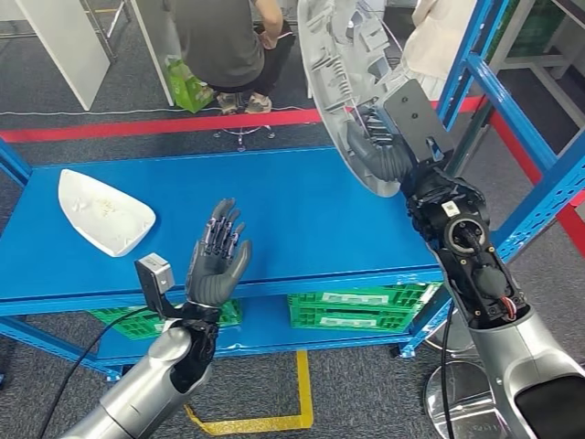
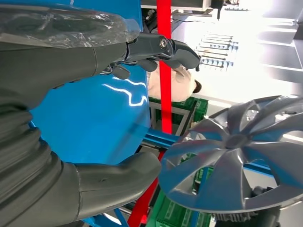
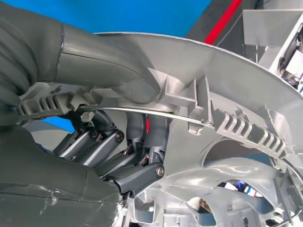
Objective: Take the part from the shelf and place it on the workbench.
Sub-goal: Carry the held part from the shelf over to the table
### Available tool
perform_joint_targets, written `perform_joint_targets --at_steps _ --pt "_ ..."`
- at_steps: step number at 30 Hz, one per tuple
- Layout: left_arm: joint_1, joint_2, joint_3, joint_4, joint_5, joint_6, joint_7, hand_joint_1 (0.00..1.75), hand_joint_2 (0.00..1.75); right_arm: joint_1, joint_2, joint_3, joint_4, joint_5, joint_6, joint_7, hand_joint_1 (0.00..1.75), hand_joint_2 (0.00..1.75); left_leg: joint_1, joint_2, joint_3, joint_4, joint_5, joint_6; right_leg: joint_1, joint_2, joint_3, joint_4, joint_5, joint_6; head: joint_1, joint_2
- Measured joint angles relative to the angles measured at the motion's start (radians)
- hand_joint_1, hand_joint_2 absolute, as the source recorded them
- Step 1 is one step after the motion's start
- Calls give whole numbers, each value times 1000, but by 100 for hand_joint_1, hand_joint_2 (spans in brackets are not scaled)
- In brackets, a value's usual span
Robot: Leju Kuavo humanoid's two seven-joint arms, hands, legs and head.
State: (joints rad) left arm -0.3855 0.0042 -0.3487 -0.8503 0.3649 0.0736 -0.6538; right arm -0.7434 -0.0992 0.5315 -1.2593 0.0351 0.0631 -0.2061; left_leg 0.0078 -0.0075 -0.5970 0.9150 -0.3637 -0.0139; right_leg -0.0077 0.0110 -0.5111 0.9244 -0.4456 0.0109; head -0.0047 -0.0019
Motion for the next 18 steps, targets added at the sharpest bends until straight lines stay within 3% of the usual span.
perform_joint_targets --at_steps 18 --pt "-7 0 0 0 -3 -2 10 0 175 52 -5 -8 0 -12 17 17 175 175 0 0 0 0 0 0 0 0 0 0 0 0 0 0"
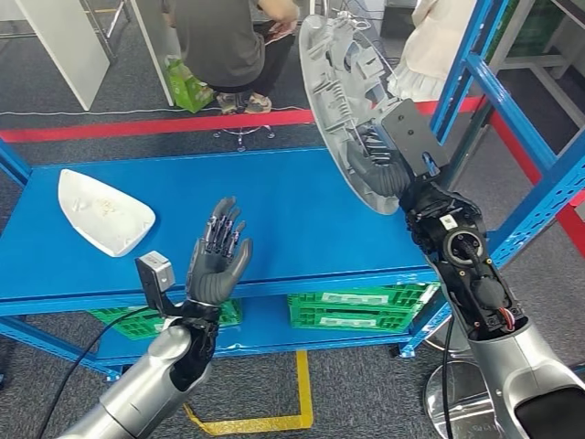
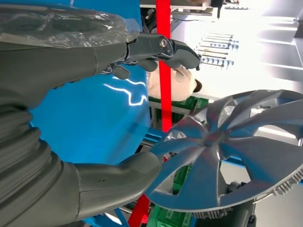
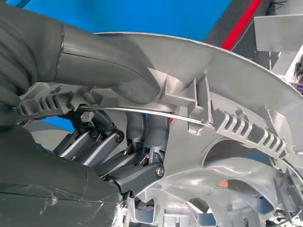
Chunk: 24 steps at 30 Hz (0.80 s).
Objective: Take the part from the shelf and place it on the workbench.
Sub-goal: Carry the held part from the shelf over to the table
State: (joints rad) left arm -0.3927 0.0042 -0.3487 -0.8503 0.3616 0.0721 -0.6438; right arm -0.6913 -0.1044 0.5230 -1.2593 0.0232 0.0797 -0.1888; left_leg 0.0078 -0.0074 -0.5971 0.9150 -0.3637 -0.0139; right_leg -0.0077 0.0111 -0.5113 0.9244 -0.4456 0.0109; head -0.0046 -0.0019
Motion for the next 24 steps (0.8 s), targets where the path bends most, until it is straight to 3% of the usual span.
perform_joint_targets --at_steps 15,20,24 --pt "-12 0 0 0 0 -2 2 0 175 0 -8 -1 -6 21 -4 -2 175 175 -1 0 -2 5 -3 4 -4 0 0 0 -1 2 -2 0" --pt "-12 0 0 0 0 -2 2 0 175 1 -8 -1 -8 24 -4 -2 175 175 -2 0 -7 15 -10 13 -5 0 1 0 -4 8 -2 0" --pt "-12 0 0 0 0 -2 2 0 175 1 -9 -1 -19 24 -5 0 175 175 -2 -2 -3 9 -12 24 -8 -3 3 -1 -9 20 -2 0"
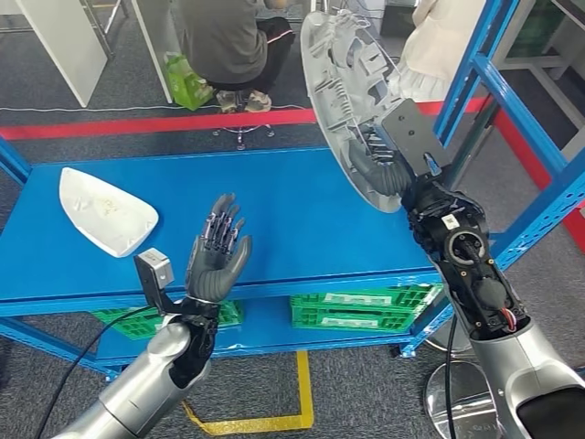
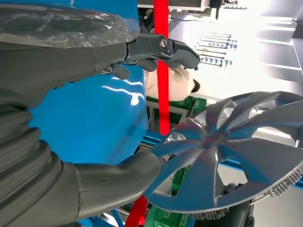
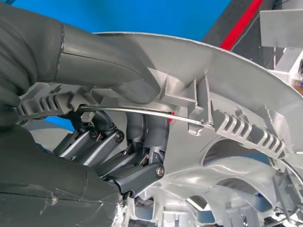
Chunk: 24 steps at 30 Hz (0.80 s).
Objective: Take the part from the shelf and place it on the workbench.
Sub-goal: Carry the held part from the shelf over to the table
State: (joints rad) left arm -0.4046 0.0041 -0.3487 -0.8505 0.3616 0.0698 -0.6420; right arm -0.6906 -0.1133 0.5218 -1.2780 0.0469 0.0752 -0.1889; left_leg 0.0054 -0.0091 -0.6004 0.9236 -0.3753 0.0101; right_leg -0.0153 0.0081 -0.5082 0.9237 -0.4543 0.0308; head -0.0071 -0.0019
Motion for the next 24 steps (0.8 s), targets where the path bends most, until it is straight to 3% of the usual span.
perform_joint_targets --at_steps 2,5,6,7,8,9,11,13,15,16,18,19,20,22,23,24 --pt "-1 0 0 0 0 0 -1 0 175 0 -1 -1 -8 0 0 3 175 175 6 -3 11 -12 3 7 -1 -2 -24 57 -34 4 5 0" --pt "3 -2 0 0 -1 0 0 0 175 6 -5 -2 -16 0 1 8 175 175 8 -13 19 -15 0 11 -3 -3 -139 281 -126 10 20 0" --pt "6 -2 0 0 -1 0 0 0 175 10 -6 -1 -18 0 1 10 175 175 9 -21 21 -14 -2 10 -4 -3 -171 335 -137 12 23 0" --pt "8 -2 0 0 -1 0 1 0 175 13 -6 -1 -21 0 1 12 175 175 11 -29 23 -13 -4 7 -6 -3 -185 348 -126 14 25 0" --pt "10 -2 0 0 -1 1 2 0 175 16 -6 -2 -23 0 1 14 175 175 14 -40 25 -9 -8 3 -9 -2 -175 312 -91 15 27 0" --pt "10 -2 0 0 -1 1 3 0 175 19 -7 -2 -26 0 1 16 175 175 17 -51 27 -3 -12 -2 -12 2 -148 243 -43 17 30 0" --pt "11 -3 0 -1 -1 3 6 0 175 21 -11 -3 -30 -1 1 19 175 175 22 -73 25 13 -23 -15 -21 37 -86 96 24 23 37 0" --pt "13 -4 0 -2 -2 5 9 0 175 25 -14 -3 -34 -2 1 20 175 175 24 -91 13 21 -24 -29 -23 64 -64 45 31 22 40 0" --pt "17 -3 -1 -3 -2 6 11 0 175 27 -15 -2 -39 -2 1 21 175 175 26 -110 5 16 -18 -41 -20 52 -65 49 30 9 36 0" --pt "18 -2 -1 -4 -3 8 11 0 175 28 -15 -2 -41 -2 1 22 175 175 26 -101 -1 22 -22 -46 -19 39 -65 49 30 0 32 0" --pt "18 0 -1 -5 -3 11 12 0 175 27 -15 -4 -44 -2 0 23 175 175 22 -54 -33 83 -52 -51 -21 17 -63 46 31 -15 19 0" --pt "18 1 -1 -5 -3 12 13 0 175 27 -15 -6 -45 -2 0 23 175 175 20 -22 -68 151 -83 -53 -18 5 -62 45 31 -20 10 0" --pt "18 1 -1 -5 -3 12 13 0 175 27 -15 -6 -47 -3 1 23 175 175 19 -6 -108 229 -113 -54 -15 -6 -63 45 30 -23 3 0" --pt "21 1 -1 -6 -3 14 14 0 175 28 -15 -6 -47 -4 5 22 175 175 17 5 -176 352 -149 -51 -6 -30 -62 45 28 -27 -8 0" --pt "23 1 -1 -6 -3 14 15 0 175 28 -15 -6 -48 -4 7 22 175 175 15 5 -184 360 -142 -46 -2 -40 -61 45 27 -29 -12 0" --pt "23 2 -1 -6 -3 15 16 0 175 27 -15 -6 -48 -4 9 21 175 175 10 7 -167 321 -115 -37 3 -52 -59 45 25 -31 -17 0"
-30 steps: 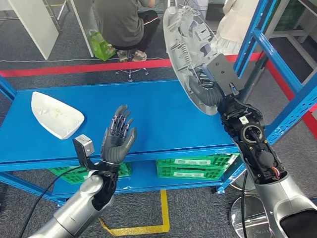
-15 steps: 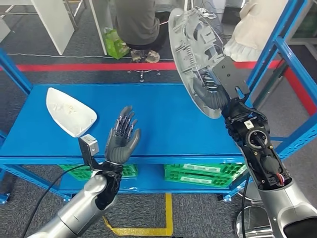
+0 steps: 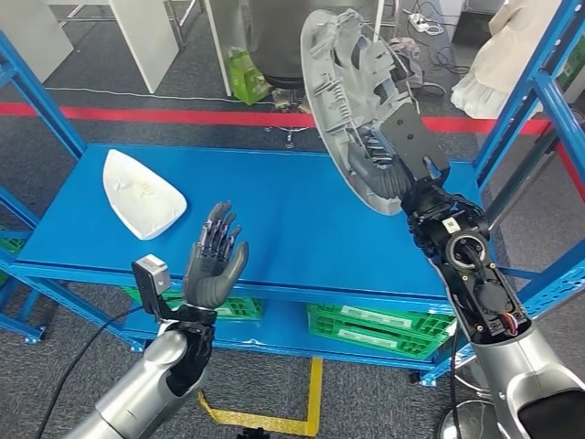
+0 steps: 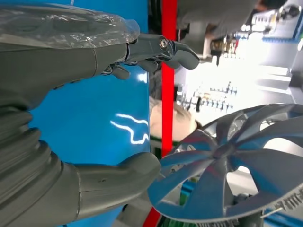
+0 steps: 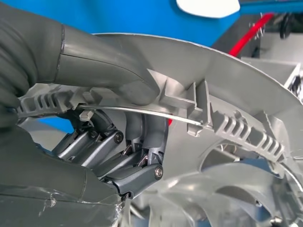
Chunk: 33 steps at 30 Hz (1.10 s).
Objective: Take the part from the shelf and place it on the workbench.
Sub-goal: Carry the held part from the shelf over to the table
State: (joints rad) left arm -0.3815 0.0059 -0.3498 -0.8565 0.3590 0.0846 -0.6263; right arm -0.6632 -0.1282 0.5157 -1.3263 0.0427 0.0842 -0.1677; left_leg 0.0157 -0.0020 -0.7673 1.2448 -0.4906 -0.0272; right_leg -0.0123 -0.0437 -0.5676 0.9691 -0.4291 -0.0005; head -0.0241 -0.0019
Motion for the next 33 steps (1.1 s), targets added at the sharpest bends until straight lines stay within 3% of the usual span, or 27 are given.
perform_joint_targets --at_steps 2,4,5,7,8,10,11,12,13,14,15,16,17,19,20,22,23,24,25,27,29,30,31,33 --pt "-1 1 0 -3 0 0 1 0 175 -1 0 1 -3 0 5 0 175 175 -17 28 79 -156 71 26 8 -21 5 0 -4 -3 -9 0" --pt "-4 1 0 -9 0 0 1 0 175 -2 0 2 -5 0 7 -1 175 175 -35 63 139 -274 108 46 15 -41 8 -1 -9 -1 -13 0" --pt "-4 2 0 -12 0 0 1 0 175 -3 0 3 -6 0 8 -1 175 175 -41 67 147 -293 109 49 16 -52 9 -2 -11 3 -14 0" --pt "-3 3 0 -14 0 0 2 0 175 -3 0 6 -7 0 9 -2 175 175 -43 45 149 -301 110 51 17 -74 13 -4 -16 11 -16 0" --pt "-2 4 0 -14 0 0 2 0 175 -4 0 7 -8 0 9 -2 175 175 -39 32 152 -306 113 52 16 -68 14 2 -23 17 -17 0" --pt "-2 4 0 -15 0 1 2 0 175 -5 0 7 -9 0 9 -1 175 175 -29 11 159 -315 119 55 14 -18 -9 60 -60 27 -13 0" --pt "-2 3 0 -15 0 1 2 0 175 -5 0 7 -10 0 9 -1 175 175 -27 0 161 -317 120 56 11 14 -38 123 -92 31 -8 0" --pt "-1 1 0 -15 0 1 2 0 175 -4 0 7 -10 0 10 -2 175 175 -26 -12 161 -316 120 57 10 32 -74 197 -123 35 -2 0" --pt "0 0 0 -16 0 1 2 0 175 -3 0 8 -10 0 10 -2 175 175 -25 -25 161 -316 120 58 10 39 -108 263 -145 38 4 0" --pt "1 -2 0 -16 0 1 3 0 175 -1 0 9 -10 0 11 -2 175 175 -25 -40 162 -314 119 57 8 41 -131 300 -148 40 8 0" --pt "2 -2 0 -16 0 1 3 0 175 0 0 10 -10 0 11 -2 175 175 -24 -56 162 -312 118 57 6 42 -134 296 -130 42 12 0" --pt "2 -3 0 -16 0 1 4 0 175 1 0 12 -10 1 11 -2 175 175 -22 -72 163 -309 117 55 3 46 -116 248 -92 42 14 0" --pt "2 -4 0 -16 0 1 4 0 175 1 0 13 -10 2 11 -2 175 175 -20 -88 162 -304 114 51 -1 62 -86 171 -47 42 18 0" --pt "-1 -6 0 -15 0 1 3 0 175 2 0 15 -11 4 11 -3 175 175 -18 -115 157 -292 109 43 -9 106 -31 47 2 41 24 0" --pt "-3 -7 0 -15 0 1 2 0 175 4 0 17 -13 7 11 -4 175 175 -16 -127 152 -289 109 38 -10 120 -18 18 6 38 26 0" --pt "-4 -8 0 -15 0 0 -2 0 175 8 1 24 -20 15 9 -5 175 175 -13 -153 143 -289 113 27 -9 108 -11 8 1 27 27 0" --pt "-4 -7 0 -15 0 0 -5 0 175 10 2 28 -25 20 8 -5 175 175 -13 -149 140 -289 113 21 -10 95 -8 6 2 21 27 0" --pt "-6 -6 0 -14 1 0 -7 0 175 12 3 31 -30 23 6 -4 175 175 -17 -127 135 -282 107 17 -13 82 -4 2 3 14 25 0" --pt "-9 -5 0 -14 1 0 -10 0 175 15 4 34 -37 26 3 -2 175 175 -21 -91 118 -250 90 13 -15 68 0 -2 5 8 19 0" --pt "-14 -6 0 -13 1 -1 -12 0 175 22 6 37 -49 28 -2 0 175 175 -20 -19 54 -129 32 5 -13 43 2 -5 3 1 7 0" --pt "-15 -7 0 -11 2 -3 -13 0 175 29 6 41 -60 31 -5 2 175 175 -12 -3 -18 0 -9 -2 -12 16 2 -5 1 -1 -1 0" --pt "-15 -7 0 -9 2 -4 -14 0 175 32 6 43 -64 32 -6 4 175 175 -9 -2 -31 19 -5 -4 -12 3 3 -5 -1 -1 -5 0" --pt "-16 -7 0 -8 3 -6 -15 0 175 36 6 46 -69 33 -7 5 175 175 -7 1 -20 -7 17 -5 -12 -10 5 -4 -4 1 -11 0" --pt "-20 -7 0 -6 3 -9 -17 0 175 40 7 50 -78 33 -9 8 175 175 -7 24 55 -157 85 -3 -13 -34 12 -4 -11 6 -21 0"
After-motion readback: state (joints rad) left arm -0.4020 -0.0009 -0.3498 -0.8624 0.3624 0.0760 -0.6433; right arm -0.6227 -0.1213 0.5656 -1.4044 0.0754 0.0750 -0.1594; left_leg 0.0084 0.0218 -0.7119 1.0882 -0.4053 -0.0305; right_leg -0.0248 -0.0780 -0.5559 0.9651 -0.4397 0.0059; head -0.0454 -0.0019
